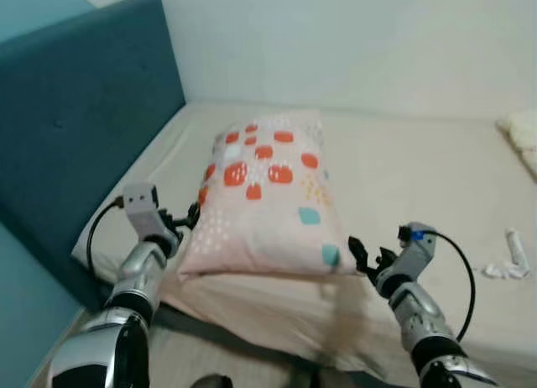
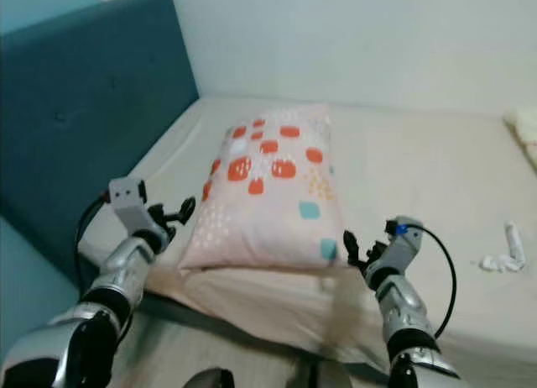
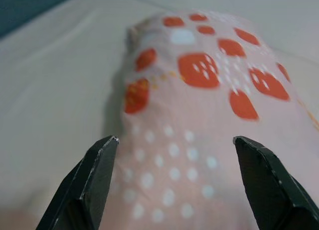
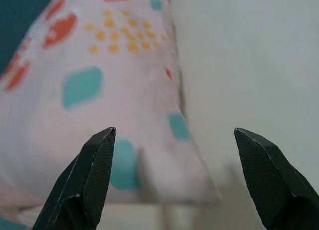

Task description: Clean up the room

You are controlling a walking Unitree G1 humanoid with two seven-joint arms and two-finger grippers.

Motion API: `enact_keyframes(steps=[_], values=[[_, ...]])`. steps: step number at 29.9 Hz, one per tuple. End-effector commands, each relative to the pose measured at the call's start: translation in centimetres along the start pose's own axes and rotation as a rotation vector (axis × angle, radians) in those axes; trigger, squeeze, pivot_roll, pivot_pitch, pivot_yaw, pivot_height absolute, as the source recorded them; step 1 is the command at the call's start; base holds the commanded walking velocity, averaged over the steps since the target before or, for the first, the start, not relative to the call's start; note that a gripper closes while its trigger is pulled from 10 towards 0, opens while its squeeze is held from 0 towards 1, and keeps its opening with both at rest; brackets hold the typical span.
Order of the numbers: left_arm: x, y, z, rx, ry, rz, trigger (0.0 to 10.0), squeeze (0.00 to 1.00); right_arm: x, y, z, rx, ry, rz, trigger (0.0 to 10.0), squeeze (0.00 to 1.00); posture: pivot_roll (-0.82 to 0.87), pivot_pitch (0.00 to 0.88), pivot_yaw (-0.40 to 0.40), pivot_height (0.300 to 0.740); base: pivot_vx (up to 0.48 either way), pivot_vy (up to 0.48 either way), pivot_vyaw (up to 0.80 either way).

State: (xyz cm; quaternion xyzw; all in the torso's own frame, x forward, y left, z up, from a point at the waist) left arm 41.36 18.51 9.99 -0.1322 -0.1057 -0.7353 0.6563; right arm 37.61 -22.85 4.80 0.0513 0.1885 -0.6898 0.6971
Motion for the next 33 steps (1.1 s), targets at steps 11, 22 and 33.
enact_keyframes(steps=[11, 22, 33], values=[[2.7, 1.6, 3.0, 0.065, -0.197, -0.156, 10.0, 0.0, -2.8, -0.5, 5.4, 0.218, 0.04, 0.16, 10.0, 0.0, -0.12, 0.201, 0.087, 0.545, 0.0, 0.0, 0.0], [0.6, 3.0, 10.6, 0.236, -0.149, -0.023, 10.0, 0.0, -7.7, -4.1, 6.5, 0.27, 0.131, 0.336, 10.0, 0.0, -0.11, 0.341, 0.114, 0.505, 0.0, 0.0, 0.0], [-2.9, 2.4, 15.8, 0.301, 0.03, 0.158, 10.0, 0.0, -9.8, -6.1, 7.7, 0.258, 0.163, 0.391, 10.0, 0.0, -0.11, 0.419, 0.119, 0.47, 0.0, 0.0, 0.0]])
Point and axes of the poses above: a point about 5 cm out from each wrist's last joint towards the gripper, its own y axis pointing out of the wrist towards the gripper, its own z axis along the axis of the wrist's last joint, x = y × z, the point moved 5 cm from there along y, pointing out of the wrist towards the gripper, and after that the axes turned 2 degrees about -y, right-handed, at the moved point
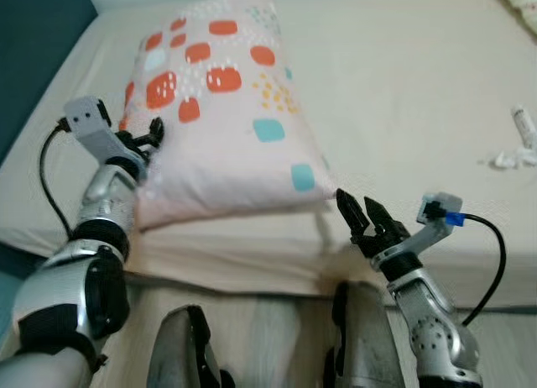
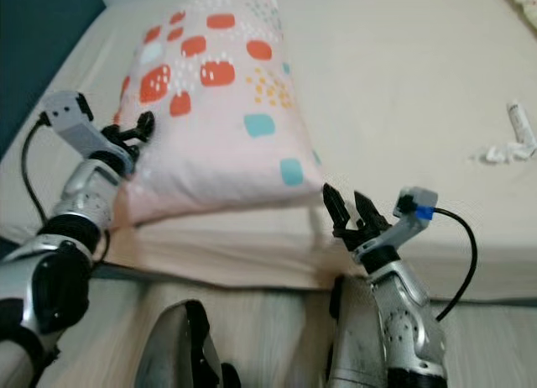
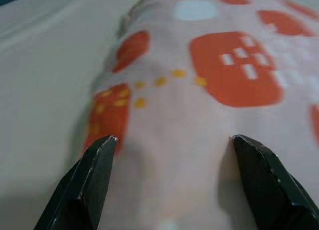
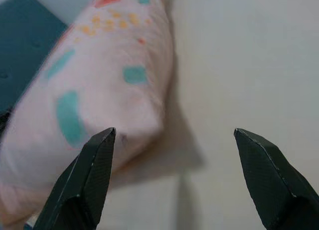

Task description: Clean up the room

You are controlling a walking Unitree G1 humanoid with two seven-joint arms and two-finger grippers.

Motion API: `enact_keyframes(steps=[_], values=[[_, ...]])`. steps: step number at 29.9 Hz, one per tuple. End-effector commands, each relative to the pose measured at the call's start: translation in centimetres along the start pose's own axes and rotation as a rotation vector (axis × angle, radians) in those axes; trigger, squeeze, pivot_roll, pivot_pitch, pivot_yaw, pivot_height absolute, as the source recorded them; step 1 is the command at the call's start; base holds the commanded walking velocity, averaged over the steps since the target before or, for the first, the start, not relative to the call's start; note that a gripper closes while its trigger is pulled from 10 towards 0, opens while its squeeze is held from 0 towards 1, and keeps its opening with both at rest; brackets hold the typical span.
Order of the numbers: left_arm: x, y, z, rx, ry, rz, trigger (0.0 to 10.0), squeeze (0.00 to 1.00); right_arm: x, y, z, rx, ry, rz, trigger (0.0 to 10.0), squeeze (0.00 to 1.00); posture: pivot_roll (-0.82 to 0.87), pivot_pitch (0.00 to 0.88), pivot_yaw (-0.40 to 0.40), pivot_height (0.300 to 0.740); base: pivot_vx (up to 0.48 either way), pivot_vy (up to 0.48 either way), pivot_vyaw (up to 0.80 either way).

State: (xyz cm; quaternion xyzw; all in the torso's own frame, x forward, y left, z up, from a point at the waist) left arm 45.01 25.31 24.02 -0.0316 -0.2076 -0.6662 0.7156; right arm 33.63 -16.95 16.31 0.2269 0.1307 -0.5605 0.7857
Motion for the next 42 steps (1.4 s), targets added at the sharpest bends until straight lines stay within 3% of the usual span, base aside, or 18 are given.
enact_keyframes(steps=[1, 6, 7, 15, 21, 24, 27, 35, 36, 37, 42], values=[[-1.2, -0.3, -0.2, -0.033, 0.014, 0.021, 10.0, 0.0, -0.5, -0.3, -0.2, -0.022, 0.004, 0.001, 10.0, 0.0, -0.11, 0.443, 0.119, 0.465, 0.0, 0.0, 0.0], [-1.2, -1.9, -4.7, -0.168, -0.077, -0.025, 10.0, 0.0, -0.1, -0.9, 0.0, -0.043, -0.02, -0.03, 10.0, 0.0, -0.12, 0.453, 0.115, 0.445, 0.0, 0.0, 0.0], [-1.0, -2.3, -5.6, -0.188, -0.127, -0.03, 10.0, 0.0, -0.1, -1.1, 0.1, -0.043, -0.019, -0.03, 10.0, 0.0, -0.13, 0.458, 0.112, 0.44, 0.0, 0.0, 0.0], [-0.6, -2.6, -6.9, -0.206, -0.267, -0.002, 10.0, 0.0, -0.5, -1.4, 1.4, -0.028, -0.025, -0.024, 10.0, 0.0, -0.14, 0.458, 0.107, 0.415, 0.0, 0.0, 0.0], [-0.7, -2.6, -7.0, -0.21, -0.302, 0.017, 10.0, 0.0, -0.8, -1.2, 1.9, -0.02, -0.03, -0.024, 10.0, 0.0, -0.14, 0.447, 0.11, 0.4, 0.0, 0.0, 0.0], [1.6, -3.3, -9.1, -0.28, -0.303, -0.089, 10.0, 0.0, -0.7, -1.1, 1.6, -0.024, -0.021, -0.037, 10.0, 0.0, -0.14, 0.437, 0.116, 0.385, 0.0, 0.0, 0.0], [2.7, -3.7, -9.9, -0.303, -0.313, -0.142, 10.0, 0.0, -0.9, -1.1, 1.6, -0.022, -0.017, -0.039, 10.0, 0.0, -0.14, 0.437, 0.116, 0.375, 0.0, 0.0, 0.0], [8.2, -5.9, -13.5, -0.415, -0.228, -0.399, 10.0, 0.0, -0.8, -0.8, 1.8, -0.013, -0.005, -0.048, 10.0, 0.0, -0.14, 0.409, 0.118, 0.361, 0.0, 0.0, 0.0], [8.2, -5.9, -13.5, -0.415, -0.228, -0.399, 10.0, 0.0, -0.8, -0.8, 1.8, -0.013, -0.005, -0.048, 10.0, 0.0, -0.14, 0.409, 0.118, 0.361, 0.0, 0.0, 0.0], [8.6, -6.1, -13.7, -0.418, -0.228, -0.41, 0.3, 0.0, -0.8, -0.7, 2.0, -0.008, -0.005, -0.05, 10.0, 0.0, -0.14, 0.407, 0.117, 0.361, 0.0, 0.0, 0.0], [9.0, -6.4, -14.2, -0.422, -0.221, -0.418, 0.0, 0.0, -0.5, -0.2, 2.3, -0.001, -0.044, -0.078, 10.0, 0.0, -0.14, 0.385, 0.121, 0.361, 0.0, 0.0, 0.0]])
Point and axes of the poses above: a point about 5 cm out from each wrist's last joint towards the gripper, its own y axis pointing out of the wrist towards the gripper, its own z axis along the axis of the wrist's last joint, x = y × z, the point moved 5 cm from there along y, pointing out of the wrist towards the gripper, and after that the axes turned 2 degrees about -y, right-handed, at the moved point
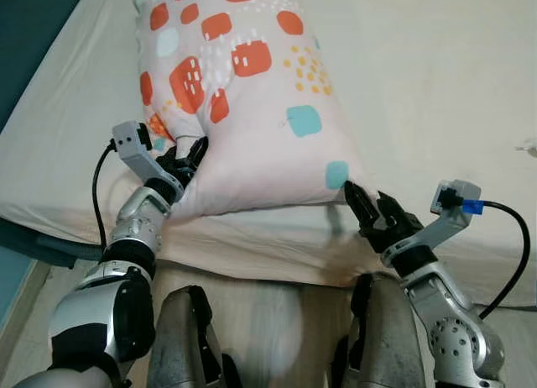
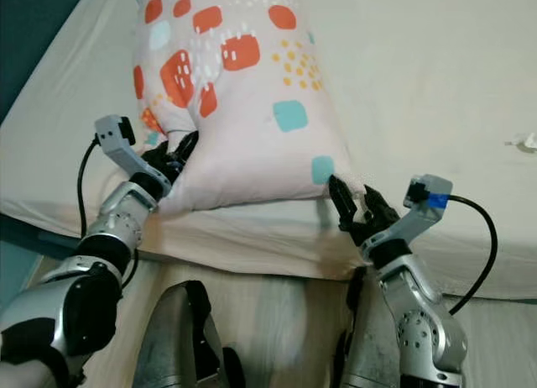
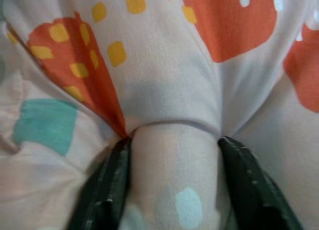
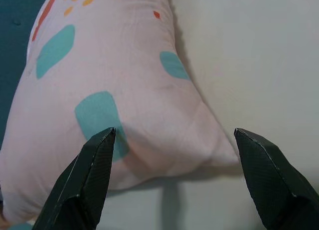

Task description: Clean up the room

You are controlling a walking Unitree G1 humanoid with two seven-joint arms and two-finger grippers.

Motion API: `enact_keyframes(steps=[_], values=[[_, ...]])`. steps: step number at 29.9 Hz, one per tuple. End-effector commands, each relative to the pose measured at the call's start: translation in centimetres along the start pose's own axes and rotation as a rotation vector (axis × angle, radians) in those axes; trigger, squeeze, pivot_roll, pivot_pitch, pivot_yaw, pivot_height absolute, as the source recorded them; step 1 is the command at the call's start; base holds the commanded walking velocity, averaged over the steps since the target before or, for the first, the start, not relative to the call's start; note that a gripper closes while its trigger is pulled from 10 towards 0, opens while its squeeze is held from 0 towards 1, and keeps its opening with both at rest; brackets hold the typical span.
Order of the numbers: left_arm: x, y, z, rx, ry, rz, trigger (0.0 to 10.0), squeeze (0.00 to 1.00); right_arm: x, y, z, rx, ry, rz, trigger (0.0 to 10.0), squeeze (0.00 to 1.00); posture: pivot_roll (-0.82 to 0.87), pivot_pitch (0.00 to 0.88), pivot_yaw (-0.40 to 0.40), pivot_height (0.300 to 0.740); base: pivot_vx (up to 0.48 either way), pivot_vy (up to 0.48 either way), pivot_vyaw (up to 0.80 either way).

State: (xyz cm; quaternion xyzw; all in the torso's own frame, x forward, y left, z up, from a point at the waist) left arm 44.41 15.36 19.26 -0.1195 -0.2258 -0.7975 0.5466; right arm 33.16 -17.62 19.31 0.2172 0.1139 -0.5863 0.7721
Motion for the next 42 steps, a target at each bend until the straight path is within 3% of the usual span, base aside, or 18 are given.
enact_keyframes(steps=[1, 14, 23, 27, 29, 31, 32, 33, 34, 38, 42], values=[[0.9, -2.0, -7.5, -0.247, -0.061, -0.016, 0.0, 0.0, 0.4, -0.2, -0.6, -0.018, 0.001, -0.026, 10.0, 0.0, -0.14, 0.385, 0.121, 0.361, 0.0, 0.0, 0.0], [1.4, -2.5, -8.5, -0.234, -0.088, -0.024, 0.0, 0.0, 0.9, 1.2, 0.3, 0.022, -0.005, -0.069, 10.0, 0.0, -0.13, 0.313, 0.154, 0.361, 0.0, 0.0, 0.0], [2.3, -1.4, -7.1, -0.174, -0.069, -0.053, 0.0, 0.0, 2.3, 2.6, 0.3, 0.002, -0.059, -0.135, 10.0, 0.0, -0.14, 0.239, 0.152, 0.361, 0.0, 0.0, 0.0], [2.3, 0.5, -2.3, -0.023, -0.038, -0.046, 0.0, 0.0, 2.8, 3.6, -0.1, -0.017, -0.083, -0.162, 10.0, 0.0, -0.12, 0.182, 0.146, 0.361, 0.0, 0.0, 0.0], [2.3, 0.5, -2.3, -0.023, -0.038, -0.046, 0.0, 0.0, 2.8, 3.6, -0.1, -0.017, -0.083, -0.162, 10.0, 0.0, -0.12, 0.182, 0.146, 0.361, 0.0, 0.0, 0.0], [1.5, 1.1, 1.7, 0.094, 0.023, -0.014, 0.0, 0.0, 2.3, 3.9, -0.8, -0.028, -0.07, -0.128, 10.0, 0.0, -0.12, 0.159, 0.135, 0.361, 0.0, 0.0, 0.0], [1.5, 1.1, 1.7, 0.094, 0.023, -0.014, 0.0, 0.0, 2.3, 3.9, -0.8, -0.028, -0.07, -0.128, 10.0, 0.0, -0.12, 0.159, 0.135, 0.361, 0.0, 0.0, 0.0], [1.1, 1.1, 4.0, 0.155, 0.066, -0.002, 0.0, 0.0, 1.8, 4.0, -1.0, -0.025, -0.051, -0.096, 10.0, 0.0, -0.11, 0.154, 0.128, 0.366, 0.0, 0.0, 0.0], [1.1, 1.1, 4.0, 0.155, 0.066, -0.002, 0.0, 0.0, 1.8, 4.0, -1.0, -0.025, -0.051, -0.096, 10.0, 0.0, -0.11, 0.154, 0.128, 0.366, 0.0, 0.0, 0.0], [0.3, 0.5, 9.2, 0.294, 0.149, 0.005, 0.0, 0.0, 0.8, 4.7, -1.4, -0.019, 0.007, -0.034, 10.0, 0.0, -0.09, 0.121, 0.116, 0.386, 0.0, 0.0, 0.0], [0.4, 0.1, 10.9, 0.339, 0.174, -0.016, 0.0, 0.0, 0.4, 5.0, -1.2, -0.007, 0.021, -0.014, 10.0, 0.0, -0.09, 0.111, 0.113, 0.396, 0.0, 0.0, 0.0]])
Point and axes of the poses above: a point about 5 cm out from each wrist's last joint towards the gripper, its own y axis pointing out of the wrist towards the gripper, its own z axis along the axis of the wrist's last joint, x = y × z, the point moved 5 cm from there along y, pointing out of the wrist towards the gripper, and after that the axes turned 2 degrees about -y, right-handed, at the moved point
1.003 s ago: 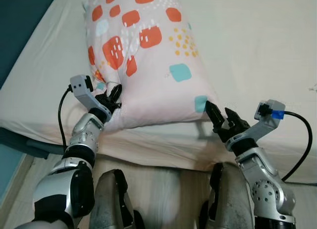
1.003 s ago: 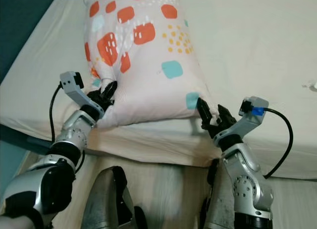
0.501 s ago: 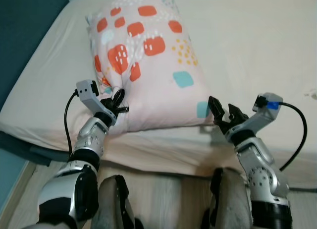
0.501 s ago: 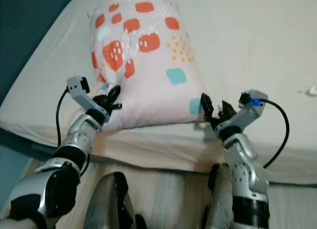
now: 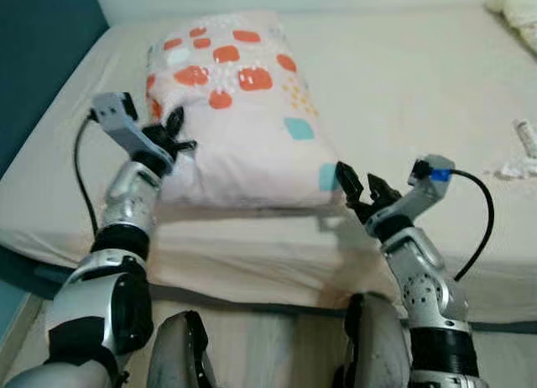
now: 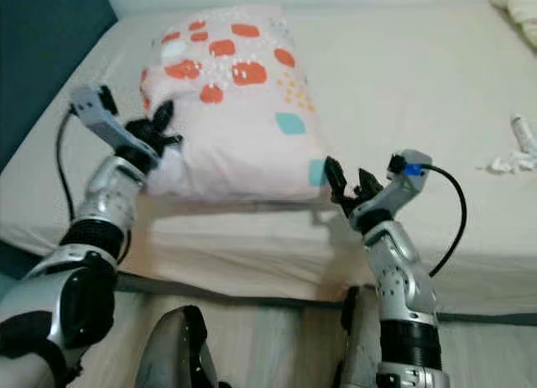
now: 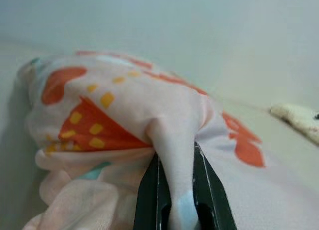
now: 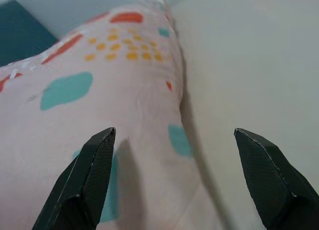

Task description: Clean up the room

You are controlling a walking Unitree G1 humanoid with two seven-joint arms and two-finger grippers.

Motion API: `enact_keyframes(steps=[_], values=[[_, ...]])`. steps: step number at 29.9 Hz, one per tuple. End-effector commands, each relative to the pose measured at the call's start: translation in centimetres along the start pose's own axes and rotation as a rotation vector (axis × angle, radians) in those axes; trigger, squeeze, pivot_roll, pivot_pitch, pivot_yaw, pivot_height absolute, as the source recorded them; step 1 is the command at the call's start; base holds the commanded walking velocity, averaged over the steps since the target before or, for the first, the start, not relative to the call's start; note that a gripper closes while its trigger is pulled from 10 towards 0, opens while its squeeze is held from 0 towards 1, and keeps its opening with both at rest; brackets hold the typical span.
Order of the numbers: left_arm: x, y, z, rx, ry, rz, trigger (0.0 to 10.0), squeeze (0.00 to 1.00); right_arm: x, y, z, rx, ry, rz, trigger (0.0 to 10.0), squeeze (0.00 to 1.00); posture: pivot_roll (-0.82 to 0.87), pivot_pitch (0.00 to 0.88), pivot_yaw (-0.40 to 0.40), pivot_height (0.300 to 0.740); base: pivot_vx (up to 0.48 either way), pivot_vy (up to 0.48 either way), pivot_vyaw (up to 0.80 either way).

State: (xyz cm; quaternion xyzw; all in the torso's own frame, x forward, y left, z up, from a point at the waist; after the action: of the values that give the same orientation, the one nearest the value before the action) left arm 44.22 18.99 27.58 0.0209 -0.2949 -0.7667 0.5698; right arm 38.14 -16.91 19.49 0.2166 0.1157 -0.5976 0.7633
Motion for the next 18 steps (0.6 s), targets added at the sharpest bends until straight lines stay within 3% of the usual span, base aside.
enact_keyframes(steps=[1, 3, 9, 11, 13, 18], values=[[-0.6, -0.2, 2.9, 0.082, 0.028, -0.026, 0.0, 0.0, -0.4, 0.2, -0.4, -0.002, 0.025, 0.021, 10.0, 0.0, -0.09, 0.105, 0.111, 0.401, 0.0, 0.0, 0.0], [-0.6, -0.5, 4.1, 0.107, 0.034, -0.059, 0.0, 0.0, -0.4, 0.3, -0.1, 0.01, 0.026, 0.026, 10.0, 0.0, -0.08, 0.1, 0.113, 0.411, 0.0, 0.0, 0.0], [0.0, -2.1, 5.8, 0.1, -0.08, -0.202, 0.0, 0.0, -0.3, 0.3, 0.5, 0.034, 0.028, 0.04, 10.0, 0.0, -0.07, 0.089, 0.112, 0.431, 0.0, 0.0, 0.0], [0.2, -3.5, 7.2, 0.075, -0.02, -0.272, 0.0, 0.0, -0.6, 0.6, 1.3, 0.064, 0.043, 0.071, 10.0, 0.0, -0.05, 0.081, 0.106, 0.446, 0.0, 0.0, 0.0], [0.1, -4.0, 7.4, 0.056, 0.014, -0.289, 0.0, 0.0, -1.0, 0.7, 1.7, 0.075, 0.047, 0.089, 10.0, 0.0, -0.05, 0.081, 0.105, 0.451, 0.0, 0.0, 0.0], [0.3, -6.0, 6.2, -0.031, 0.065, -0.34, 0.0, 0.0, -1.9, 1.0, 2.7, 0.106, 0.048, 0.135, 10.0, 0.0, -0.05, 0.076, 0.094, 0.476, 0.0, 0.0, 0.0]])
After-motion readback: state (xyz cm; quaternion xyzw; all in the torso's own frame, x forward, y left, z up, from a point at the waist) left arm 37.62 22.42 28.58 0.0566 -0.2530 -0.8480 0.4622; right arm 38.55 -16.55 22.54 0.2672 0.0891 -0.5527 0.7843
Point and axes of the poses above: a point about 5 cm out from each wrist's last joint towards the gripper, its own y axis pointing out of the wrist towards the gripper, its own z axis along the axis of the wrist's last joint, x = y × z, the point moved 5 cm from there along y, pointing out of the wrist towards the gripper, and after that the axes turned 2 degrees about -y, right-handed, at the moved point
